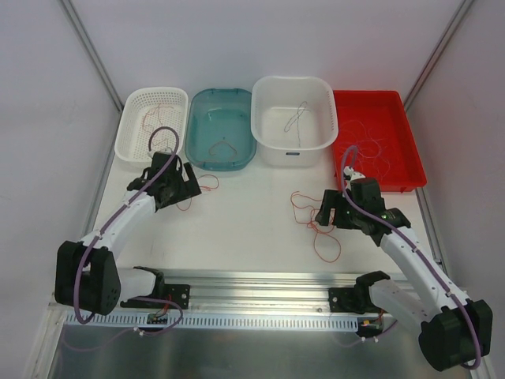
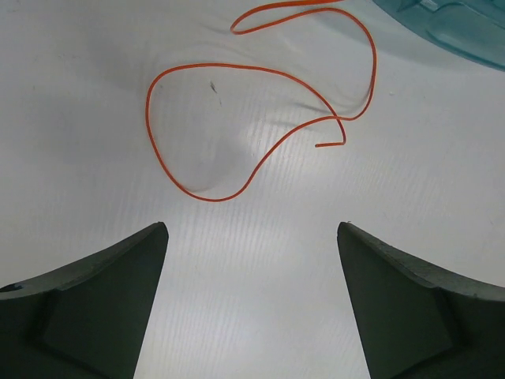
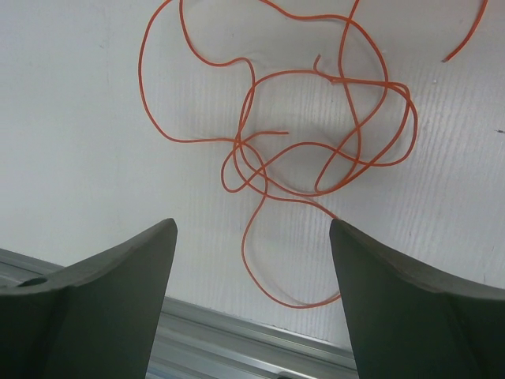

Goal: Untangle the cables

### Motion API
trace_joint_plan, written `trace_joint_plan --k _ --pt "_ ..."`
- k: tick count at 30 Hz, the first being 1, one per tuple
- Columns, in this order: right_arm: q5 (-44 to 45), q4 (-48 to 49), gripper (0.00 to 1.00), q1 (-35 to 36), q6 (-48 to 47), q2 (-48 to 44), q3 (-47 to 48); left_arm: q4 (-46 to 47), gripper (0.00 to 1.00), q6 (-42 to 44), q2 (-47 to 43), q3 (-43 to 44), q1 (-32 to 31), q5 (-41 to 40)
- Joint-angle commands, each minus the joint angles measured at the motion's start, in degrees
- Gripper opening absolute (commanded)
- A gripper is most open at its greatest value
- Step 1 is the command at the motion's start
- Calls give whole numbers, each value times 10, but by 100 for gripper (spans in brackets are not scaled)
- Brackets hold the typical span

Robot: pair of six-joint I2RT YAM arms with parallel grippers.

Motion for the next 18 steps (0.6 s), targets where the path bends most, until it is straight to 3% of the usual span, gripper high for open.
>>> trace_joint_plan --k 1,10,18 --pt "-13 22 82 5 -3 0 1 91 89 -56 -4 -26 -1 8" --pt "-5 17 82 7 -2 -7 -2 183 86 -140 75 -36 -7 -31" --pt "-3 13 82 7 -4 -8 -1 206 72 -186 148 -19 -16 -63"
